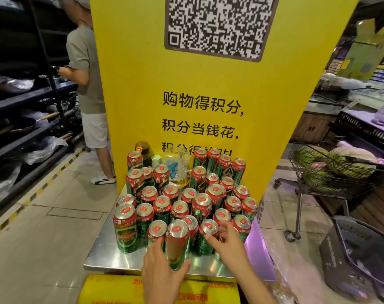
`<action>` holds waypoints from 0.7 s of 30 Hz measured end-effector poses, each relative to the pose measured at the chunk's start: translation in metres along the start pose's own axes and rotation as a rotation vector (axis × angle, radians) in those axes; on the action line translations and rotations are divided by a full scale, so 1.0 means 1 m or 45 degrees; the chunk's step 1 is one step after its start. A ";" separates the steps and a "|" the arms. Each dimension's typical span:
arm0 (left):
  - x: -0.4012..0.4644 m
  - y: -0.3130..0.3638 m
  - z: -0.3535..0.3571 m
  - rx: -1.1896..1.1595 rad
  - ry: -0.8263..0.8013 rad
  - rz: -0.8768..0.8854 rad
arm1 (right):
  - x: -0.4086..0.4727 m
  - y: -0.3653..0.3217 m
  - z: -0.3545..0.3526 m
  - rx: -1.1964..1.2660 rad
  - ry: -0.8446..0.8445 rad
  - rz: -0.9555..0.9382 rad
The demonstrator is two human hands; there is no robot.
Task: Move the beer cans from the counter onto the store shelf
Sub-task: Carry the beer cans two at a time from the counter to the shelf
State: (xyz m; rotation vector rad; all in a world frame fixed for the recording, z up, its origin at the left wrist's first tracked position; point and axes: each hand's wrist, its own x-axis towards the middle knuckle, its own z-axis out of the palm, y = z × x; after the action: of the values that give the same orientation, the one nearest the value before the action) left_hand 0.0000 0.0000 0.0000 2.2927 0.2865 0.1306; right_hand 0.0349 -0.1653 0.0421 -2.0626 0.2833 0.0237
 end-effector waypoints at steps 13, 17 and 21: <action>0.030 0.029 0.018 -0.084 0.127 -0.203 | 0.093 -0.020 0.044 -0.254 0.217 0.194; 0.035 0.030 0.024 -0.021 0.162 -0.259 | 0.101 -0.023 0.051 -0.340 0.305 0.270; 0.039 0.028 0.030 0.049 0.195 -0.261 | 0.107 -0.027 0.056 -0.377 0.348 0.367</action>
State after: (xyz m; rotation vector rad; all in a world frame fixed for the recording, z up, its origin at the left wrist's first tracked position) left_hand 0.0476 -0.0299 0.0003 2.2791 0.6056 0.1973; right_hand 0.1508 -0.1247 0.0237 -2.3014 0.7852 -0.0436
